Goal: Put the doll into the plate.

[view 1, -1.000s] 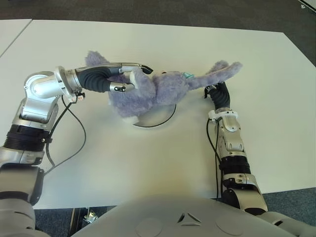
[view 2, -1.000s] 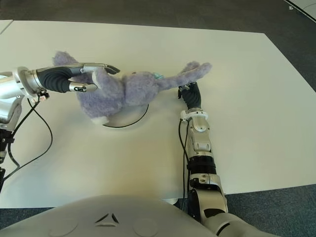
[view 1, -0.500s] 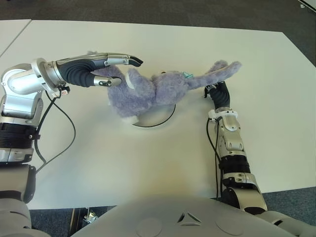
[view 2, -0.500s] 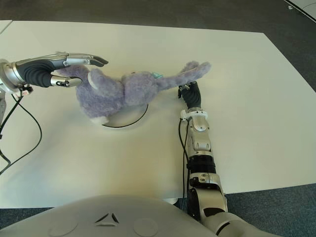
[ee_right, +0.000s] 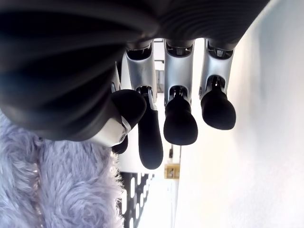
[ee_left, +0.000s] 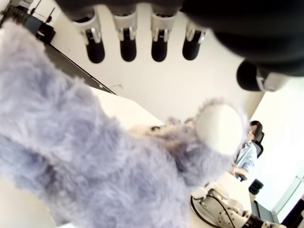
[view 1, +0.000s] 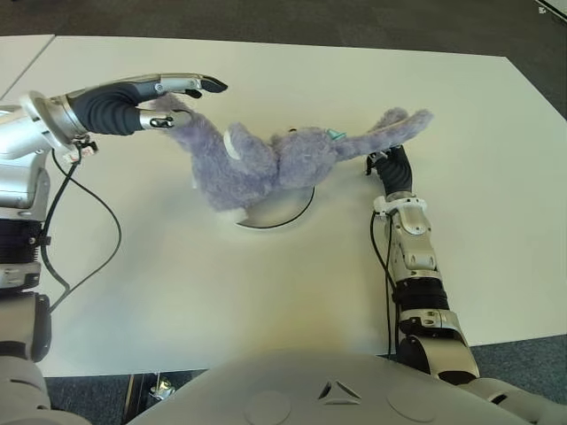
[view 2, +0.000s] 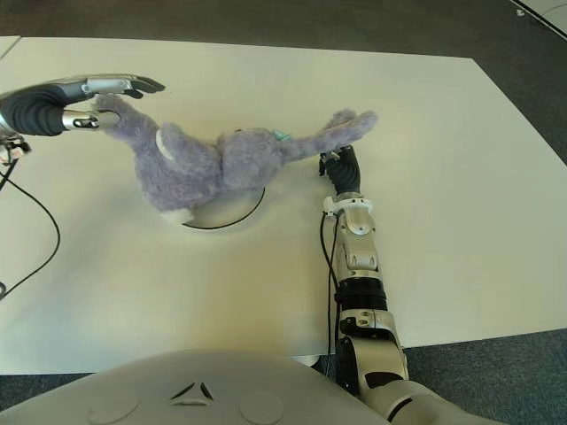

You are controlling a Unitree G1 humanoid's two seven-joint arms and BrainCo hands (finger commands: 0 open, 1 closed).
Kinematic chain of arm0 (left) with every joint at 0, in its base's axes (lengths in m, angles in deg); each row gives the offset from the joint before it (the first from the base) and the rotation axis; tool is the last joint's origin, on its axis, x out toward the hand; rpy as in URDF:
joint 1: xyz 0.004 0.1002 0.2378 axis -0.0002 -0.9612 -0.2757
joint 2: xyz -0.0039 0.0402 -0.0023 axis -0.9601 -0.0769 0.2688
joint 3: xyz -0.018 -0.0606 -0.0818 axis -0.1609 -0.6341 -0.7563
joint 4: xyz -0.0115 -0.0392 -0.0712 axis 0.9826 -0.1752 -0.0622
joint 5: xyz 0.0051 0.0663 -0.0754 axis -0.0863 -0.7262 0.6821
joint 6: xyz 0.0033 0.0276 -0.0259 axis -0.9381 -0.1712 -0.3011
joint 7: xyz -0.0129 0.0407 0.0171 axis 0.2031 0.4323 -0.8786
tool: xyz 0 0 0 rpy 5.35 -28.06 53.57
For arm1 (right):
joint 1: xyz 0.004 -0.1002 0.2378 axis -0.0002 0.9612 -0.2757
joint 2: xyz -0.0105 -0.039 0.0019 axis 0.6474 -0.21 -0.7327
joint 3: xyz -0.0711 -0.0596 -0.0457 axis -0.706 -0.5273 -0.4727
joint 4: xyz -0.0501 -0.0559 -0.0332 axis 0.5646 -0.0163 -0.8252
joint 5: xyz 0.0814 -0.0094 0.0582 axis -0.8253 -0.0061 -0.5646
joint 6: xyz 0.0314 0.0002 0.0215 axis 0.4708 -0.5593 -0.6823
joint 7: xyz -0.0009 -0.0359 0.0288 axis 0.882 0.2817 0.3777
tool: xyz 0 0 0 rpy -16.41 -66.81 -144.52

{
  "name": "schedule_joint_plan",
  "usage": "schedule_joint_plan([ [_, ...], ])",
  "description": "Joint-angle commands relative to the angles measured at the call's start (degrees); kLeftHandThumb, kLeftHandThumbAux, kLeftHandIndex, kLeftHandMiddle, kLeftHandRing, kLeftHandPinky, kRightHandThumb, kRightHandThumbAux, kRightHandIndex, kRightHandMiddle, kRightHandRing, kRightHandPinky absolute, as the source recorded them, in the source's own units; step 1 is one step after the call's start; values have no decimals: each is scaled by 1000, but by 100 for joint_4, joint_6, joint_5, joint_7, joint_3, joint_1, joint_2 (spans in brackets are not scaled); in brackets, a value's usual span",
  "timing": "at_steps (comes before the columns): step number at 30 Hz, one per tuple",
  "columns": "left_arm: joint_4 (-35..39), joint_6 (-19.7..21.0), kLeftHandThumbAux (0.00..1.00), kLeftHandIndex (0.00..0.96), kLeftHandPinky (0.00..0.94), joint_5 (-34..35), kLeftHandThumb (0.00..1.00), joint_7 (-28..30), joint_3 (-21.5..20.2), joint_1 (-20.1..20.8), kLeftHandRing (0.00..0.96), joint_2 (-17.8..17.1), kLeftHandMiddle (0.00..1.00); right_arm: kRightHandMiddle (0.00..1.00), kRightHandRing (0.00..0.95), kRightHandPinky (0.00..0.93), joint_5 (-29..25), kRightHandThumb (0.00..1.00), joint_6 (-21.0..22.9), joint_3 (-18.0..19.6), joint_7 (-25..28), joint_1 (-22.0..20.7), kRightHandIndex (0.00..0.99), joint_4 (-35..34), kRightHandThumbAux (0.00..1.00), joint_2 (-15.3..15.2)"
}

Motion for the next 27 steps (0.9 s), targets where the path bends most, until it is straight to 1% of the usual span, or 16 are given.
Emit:
schedule_joint_plan([
  [1,57,12,225,0,0,-595,633,-683,-330,-240,0,-29,0,524,755,746,-42,846,215,-1,17,576,427,539,673,139],
  [6,-768,-778,252,0,0,-1495,596,-1694,-557,-18,0,-16,0,524,753,743,-67,846,236,10,22,587,425,505,673,152],
  [10,-1214,-1138,259,0,0,-1776,568,-2137,-590,131,0,-70,0,525,752,741,-40,846,262,-12,41,603,424,454,673,124],
  [12,-1516,-1309,261,0,0,-1858,523,-2267,-591,264,0,-177,0,525,754,741,-11,846,245,-25,19,599,423,446,673,127],
  [13,-1695,-1322,254,0,0,-1875,494,-2282,-587,355,0,-269,0,524,755,740,-5,846,241,-23,-2,596,423,437,673,136],
  [14,-1823,-1336,247,0,0,-1884,431,-2290,-574,420,0,-332,0,522,756,738,-4,845,239,-20,-16,594,423,434,674,144],
  [15,-1850,-1321,242,0,0,-1899,390,-2329,-569,431,0,-350,0,520,756,736,4,845,240,-20,-27,589,423,437,674,144],
  [17,-1869,-1335,239,0,0,-1916,350,-2390,-546,434,0,-348,0,520,756,738,11,845,242,-23,-34,584,424,446,674,140],
  [20,-1731,-1180,240,0,0,-1895,315,-2565,-571,310,0,-282,0,521,758,743,28,845,245,-28,-54,562,424,483,674,130],
  [23,-1563,-944,254,0,0,-1691,325,-2586,-607,170,0,-206,0,520,758,741,8,845,228,-20,-48,558,424,505,674,135],
  [27,-1459,-708,257,0,0,-1416,397,-2502,-578,138,0,-127,0,519,755,739,-46,845,181,12,4,510,424,628,674,125],
])
